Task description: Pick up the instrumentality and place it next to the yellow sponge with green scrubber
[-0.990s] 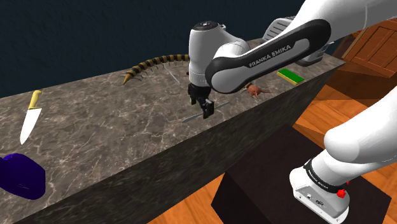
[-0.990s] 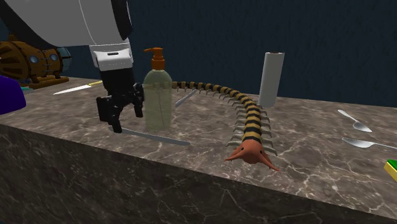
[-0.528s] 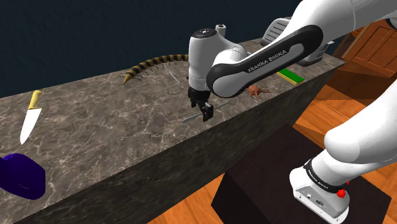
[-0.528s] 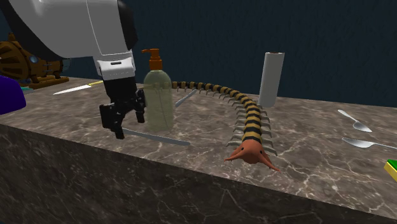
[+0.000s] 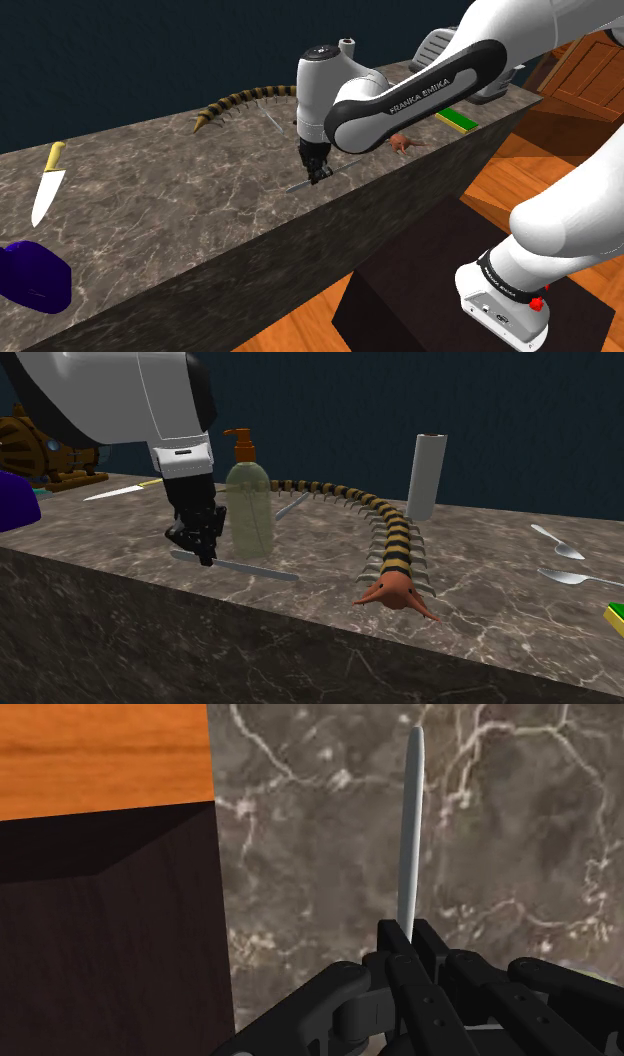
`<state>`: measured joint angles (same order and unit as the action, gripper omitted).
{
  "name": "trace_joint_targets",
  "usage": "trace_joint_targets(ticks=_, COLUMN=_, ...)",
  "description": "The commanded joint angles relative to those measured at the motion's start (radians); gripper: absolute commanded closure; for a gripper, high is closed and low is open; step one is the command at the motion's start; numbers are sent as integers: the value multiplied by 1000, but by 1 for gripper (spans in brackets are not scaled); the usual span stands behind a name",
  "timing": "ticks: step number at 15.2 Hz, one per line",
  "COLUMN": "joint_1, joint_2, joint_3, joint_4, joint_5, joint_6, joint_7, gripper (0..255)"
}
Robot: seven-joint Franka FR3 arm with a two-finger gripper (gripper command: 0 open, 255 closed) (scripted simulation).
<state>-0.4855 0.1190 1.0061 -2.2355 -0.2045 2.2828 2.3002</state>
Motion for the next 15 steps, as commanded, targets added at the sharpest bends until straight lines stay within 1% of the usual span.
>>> trace_joint_targets(ticks=1, joint_1=0, joint_2=0, joint_3=0, joint_4=0, joint_5=0, joint_6=0, joint_7=0, gripper=255)
trace_joint_targets(ticks=5, joint_1=0, joint_2=0, joint_3=0, joint_4=0, joint_5=0, joint_6=0, joint_7=0, gripper=255)
trace_joint_targets(ticks=10, joint_1=-21, joint_2=-70, joint_3=18, joint_4=24, joint_5=84, joint_6=-56, joint_7=-62, gripper=255)
trace_joint_targets(ticks=15, joint_1=-30, joint_2=-135, joint_3=18, joint_4=55, joint_5=156, joint_6=-117, joint_7=-117, gripper=255)
